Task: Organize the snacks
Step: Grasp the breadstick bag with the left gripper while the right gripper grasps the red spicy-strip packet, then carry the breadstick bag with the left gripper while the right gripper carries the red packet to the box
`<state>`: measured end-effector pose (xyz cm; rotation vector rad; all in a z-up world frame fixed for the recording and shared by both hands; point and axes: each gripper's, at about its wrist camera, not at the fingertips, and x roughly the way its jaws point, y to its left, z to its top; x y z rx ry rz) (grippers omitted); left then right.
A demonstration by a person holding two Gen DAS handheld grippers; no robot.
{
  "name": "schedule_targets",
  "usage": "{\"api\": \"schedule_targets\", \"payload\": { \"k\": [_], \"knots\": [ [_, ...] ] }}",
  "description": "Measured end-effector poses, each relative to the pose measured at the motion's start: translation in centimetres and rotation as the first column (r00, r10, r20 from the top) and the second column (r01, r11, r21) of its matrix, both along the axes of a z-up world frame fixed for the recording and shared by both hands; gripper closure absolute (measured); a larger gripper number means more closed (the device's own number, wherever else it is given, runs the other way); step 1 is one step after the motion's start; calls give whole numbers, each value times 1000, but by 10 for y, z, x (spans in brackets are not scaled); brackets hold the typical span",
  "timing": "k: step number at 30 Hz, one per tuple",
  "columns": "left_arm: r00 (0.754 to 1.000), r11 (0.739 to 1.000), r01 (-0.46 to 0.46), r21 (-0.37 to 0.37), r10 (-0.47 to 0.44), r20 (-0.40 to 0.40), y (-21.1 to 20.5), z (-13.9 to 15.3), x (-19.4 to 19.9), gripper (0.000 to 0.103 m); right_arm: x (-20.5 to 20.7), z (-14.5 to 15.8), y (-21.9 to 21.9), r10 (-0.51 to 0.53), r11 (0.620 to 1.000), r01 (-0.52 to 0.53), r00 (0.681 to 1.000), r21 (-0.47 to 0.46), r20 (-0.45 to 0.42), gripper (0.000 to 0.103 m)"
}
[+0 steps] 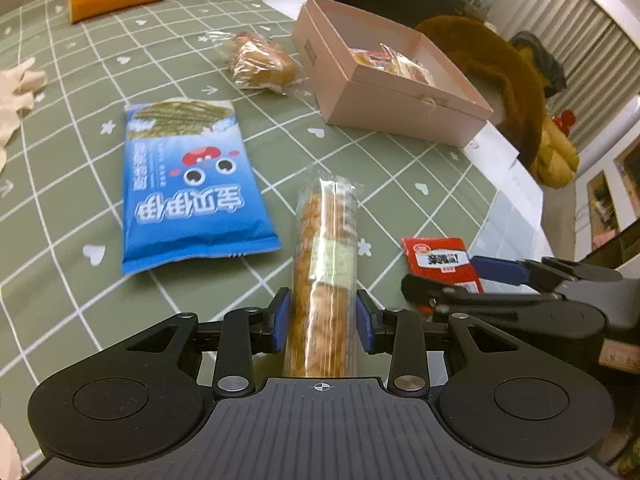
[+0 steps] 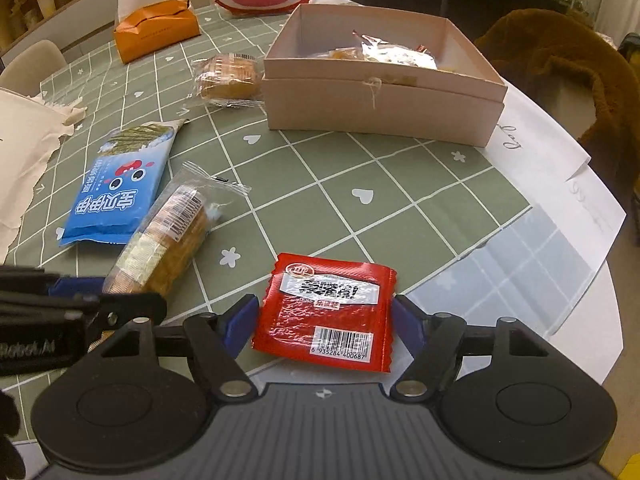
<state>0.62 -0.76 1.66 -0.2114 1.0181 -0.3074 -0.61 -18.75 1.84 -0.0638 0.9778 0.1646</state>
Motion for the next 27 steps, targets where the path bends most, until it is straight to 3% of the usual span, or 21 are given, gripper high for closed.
{"api": "schedule_targets", "payload": {
  "k": [11,17,20,22,25,27],
  "knots": [
    [1000,996,12,84,-11,-22,-18,4,21,65,-14,-1,-15,10,1000,-10,999,6,33,30],
    [999,996,37,82,-34,-32,-18,4,14,65,-18,0,-22,18,1000,-18,999,7,30,31],
    [998,996,56,68,-54,-28,-16,3,8,67,-16,2,-25,5,1000,-5,1000,9,18,36],
    [999,996,52,68,-51,-19,-16,4,3,69,-14,5,-28,-11,1000,10,1000,23,4,46],
    [995,997,61,50,-65,70,-19,20,-8,70,-11,19,-36,-32,997,31,999,66,15,48],
    [988,998,63,-6,-62,143,-17,43,-10,70,-10,37,-41,-36,997,32,998,72,55,48]
  ]
}}
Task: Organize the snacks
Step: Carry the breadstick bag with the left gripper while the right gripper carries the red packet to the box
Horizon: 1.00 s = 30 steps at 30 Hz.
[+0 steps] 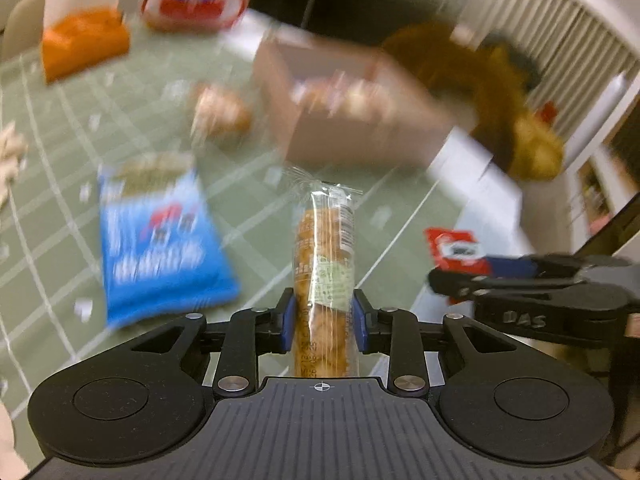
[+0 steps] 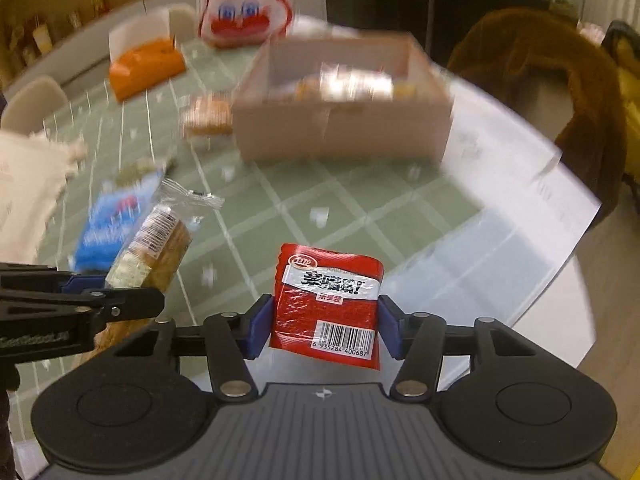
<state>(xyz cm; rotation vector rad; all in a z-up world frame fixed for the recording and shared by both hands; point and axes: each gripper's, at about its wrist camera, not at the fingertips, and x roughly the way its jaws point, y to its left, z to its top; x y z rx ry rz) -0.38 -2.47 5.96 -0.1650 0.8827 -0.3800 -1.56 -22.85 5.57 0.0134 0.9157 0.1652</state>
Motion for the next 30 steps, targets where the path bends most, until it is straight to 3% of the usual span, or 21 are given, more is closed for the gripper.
{"api": "schedule_targets", "payload": {
  "k": [5,9,14,17,21,24,26,30],
  "knots": [
    [987,992,20,-125,0,163,10,75,11,70,11,67,-11,16,1000,-16,991,0,133,49],
    [956,983,61,-172,-8,293,14,143,39,70,29,133,-19,36,999,-34,969,-10,246,49],
    [926,968,79,-237,17,378,6,185,83,70,57,202,-26,64,998,-51,921,-44,385,49],
    [930,964,47,-263,54,362,-5,179,115,70,80,214,-27,86,996,-64,906,-69,414,48],
    [957,953,13,-302,76,280,-16,151,159,70,119,203,-30,88,995,-66,916,-70,392,48],
    [981,954,-16,-301,74,180,-22,114,199,69,147,184,-36,77,997,-66,934,-41,349,48],
    [996,958,-61,-279,77,48,-29,77,228,68,168,166,-36,72,997,-68,949,-25,308,48],
    [992,956,-128,-265,119,-51,-25,21,261,67,206,123,-37,73,997,-72,974,-13,217,48]
  ]
}}
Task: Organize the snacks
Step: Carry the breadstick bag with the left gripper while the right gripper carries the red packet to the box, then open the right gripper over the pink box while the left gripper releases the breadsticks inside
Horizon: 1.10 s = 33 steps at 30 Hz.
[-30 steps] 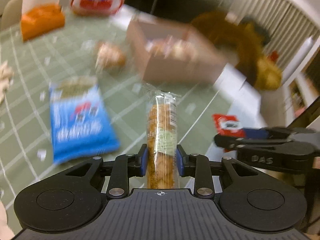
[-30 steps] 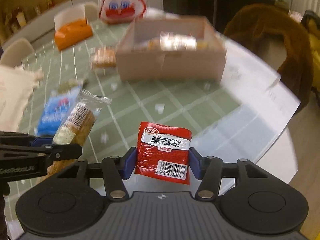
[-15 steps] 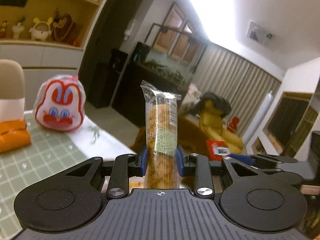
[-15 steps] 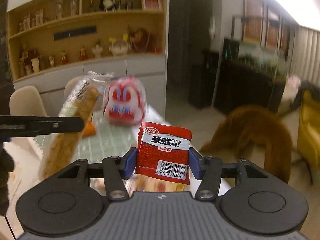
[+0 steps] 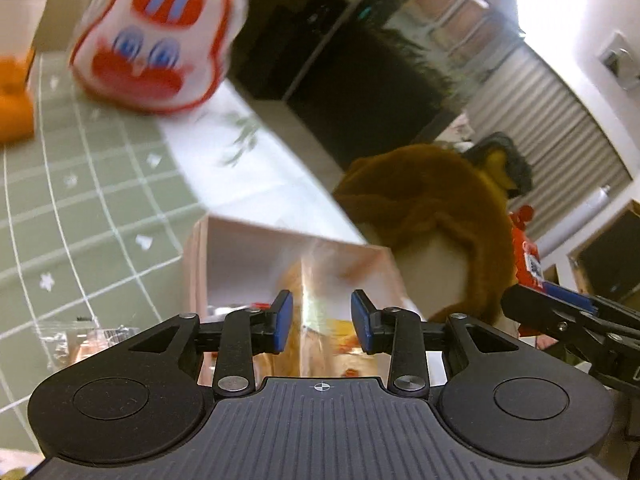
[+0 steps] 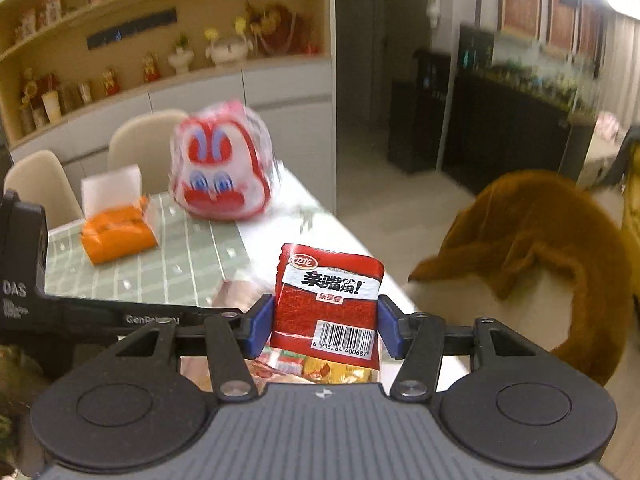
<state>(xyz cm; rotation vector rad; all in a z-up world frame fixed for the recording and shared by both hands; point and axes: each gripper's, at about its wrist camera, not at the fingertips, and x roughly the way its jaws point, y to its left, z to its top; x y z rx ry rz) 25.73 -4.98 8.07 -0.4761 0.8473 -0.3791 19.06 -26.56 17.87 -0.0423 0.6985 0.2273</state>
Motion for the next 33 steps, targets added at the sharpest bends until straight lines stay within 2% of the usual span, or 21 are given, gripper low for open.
{"api": "schedule_targets", "payload": {
  "k": [2,4,6,7,9,11,15,18,22,25,27,29,31,33],
  "knots": [
    [1000,999,-18,-35,17,-21,12,-6,8,67,21,-20,1,-3,1000,4,999,15,-53,48],
    [1000,998,-31,-46,31,0,27,-2,10,67,37,-37,5,-9,1000,11,996,29,-89,48],
    [997,998,-63,-21,64,33,45,5,5,67,53,-53,10,-5,998,12,992,57,-125,46],
    [994,996,-94,-7,94,46,58,8,2,67,61,-60,10,11,996,3,989,93,-146,40],
    [986,986,-164,17,163,48,84,8,-2,67,75,-72,5,14,986,20,978,164,-207,36],
    [975,975,-220,35,219,25,107,4,-5,67,86,-79,4,-13,980,60,971,191,-240,33],
    [964,965,-255,55,259,-68,132,-19,-2,67,91,-85,13,-34,985,75,966,152,-256,30],
    [972,973,-213,85,220,-84,126,-30,-5,67,86,-87,18,-19,991,52,964,119,-267,28],
    [992,990,-103,93,109,-66,103,-39,-4,66,70,-88,18,17,992,17,966,128,-259,28],
    [999,979,-21,203,29,-39,82,-41,-9,66,54,-87,23,24,998,-12,974,57,-226,28],
    [999,972,-8,236,18,-38,76,-42,-19,67,38,-88,29,36,999,-40,986,-20,-161,28],
    [999,975,2,223,9,-48,75,-43,-31,67,21,-89,32,59,997,-63,994,-48,-88,28],
    [998,977,7,211,6,-62,73,-44,-44,67,11,-92,30,65,998,-67,995,-21,-81,27],
    [998,978,22,209,-8,-68,70,-45,-58,67,11,-94,19,94,992,-80,986,100,-140,27]
  ]
}}
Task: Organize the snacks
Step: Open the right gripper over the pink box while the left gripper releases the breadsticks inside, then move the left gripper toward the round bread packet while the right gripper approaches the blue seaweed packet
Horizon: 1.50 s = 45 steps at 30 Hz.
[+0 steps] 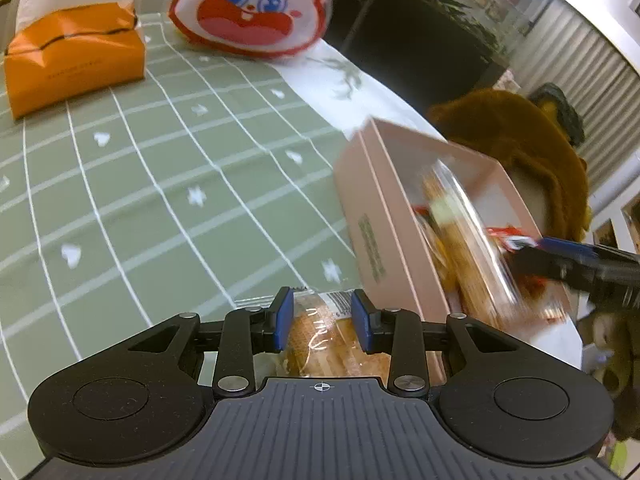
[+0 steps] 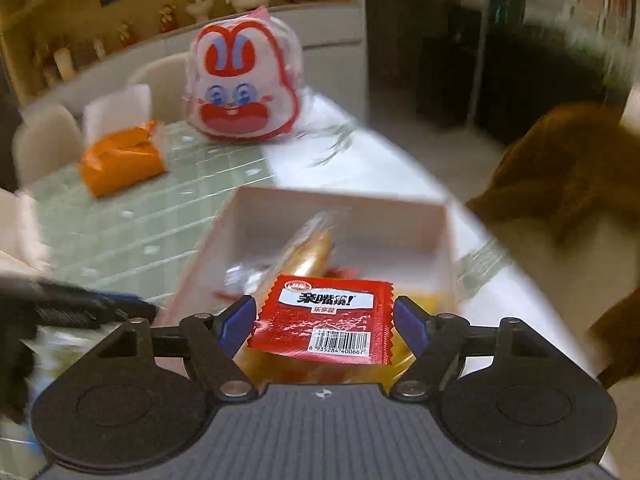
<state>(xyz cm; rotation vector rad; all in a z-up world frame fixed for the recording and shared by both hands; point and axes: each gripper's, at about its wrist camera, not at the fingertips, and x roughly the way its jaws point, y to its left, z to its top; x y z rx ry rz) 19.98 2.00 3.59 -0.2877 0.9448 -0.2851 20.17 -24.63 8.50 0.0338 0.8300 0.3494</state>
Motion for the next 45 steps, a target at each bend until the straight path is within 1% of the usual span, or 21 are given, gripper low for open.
{"api": "schedule_targets", "payload": {
  "k": [2,4,5,6,7,8,9,10,13,14,15,17,20,22,25,27,31,35,38,42,45],
  "knots": [
    [1000,1000,19,-5,-19,-6,-4,-1,-14,67,1,-2,-16,-34,988,39,999,152,-38,27],
    [1000,1000,22,-11,-23,-10,-7,-1,-27,67,5,0,-33,-114,950,122,992,288,-47,27],
    [1000,1000,20,-15,-20,-13,-8,-1,-33,67,8,0,-40,-155,929,165,986,330,-57,26],
    [1000,1000,19,-21,-19,-18,-9,-1,-39,67,11,-1,-43,-187,918,200,980,342,-70,24],
    [1000,999,20,-31,-21,-23,-10,-1,-44,66,17,-2,-42,-216,925,234,972,299,-91,24],
    [999,999,24,-40,-25,-29,-10,-1,-50,65,21,-4,-37,-225,942,243,969,231,-103,24],
    [999,998,29,-48,-31,-34,-10,0,-55,64,23,-6,-34,-215,953,233,971,194,-108,24],
    [999,998,37,-59,-40,-37,-9,1,-61,64,23,-7,-34,-198,955,219,973,202,-119,24],
    [998,994,44,-100,-49,-42,-3,3,-76,64,10,-8,-48,-186,899,241,966,366,-179,24],
    [998,994,40,-106,-44,-40,1,4,-81,64,4,-5,-48,-199,894,249,965,371,-169,24],
    [999,994,28,-106,-32,-35,5,6,-84,64,-3,-1,-45,-209,907,248,967,342,-146,24],
    [1000,994,-24,-105,24,-8,18,13,-94,64,-21,7,-29,-199,953,209,978,219,-69,24],
    [983,977,-176,-121,180,25,50,21,-105,64,-50,10,-5,-139,988,139,990,71,-10,24],
    [961,956,-270,-113,276,35,70,21,-110,64,-65,8,4,-128,991,129,992,33,-19,24],
    [934,931,-354,-85,356,9,89,15,-115,64,-82,-2,13,-126,990,130,990,54,-64,24],
    [931,927,-365,-82,366,-6,93,11,-120,64,-91,-10,21,-118,989,126,988,72,-101,24],
    [943,941,-333,-62,332,-26,85,3,-127,64,-109,-23,41,-79,992,93,986,88,-149,24],
    [950,950,-310,-37,308,-43,81,-3,-135,64,-109,-22,76,-31,996,41,991,75,-132,24],
    [955,956,-293,-9,292,-53,76,-4,-143,64,-96,-29,93,-55,996,63,990,60,-131,24],
    [959,960,-278,9,279,-50,75,-4,-149,64,-85,-43,106,-76,997,75,989,-13,-129,24],
    [959,961,-276,1,276,-57,76,-6,-150,64,-93,-44,102,-60,998,57,989,-21,-133,23]
  ]
}}
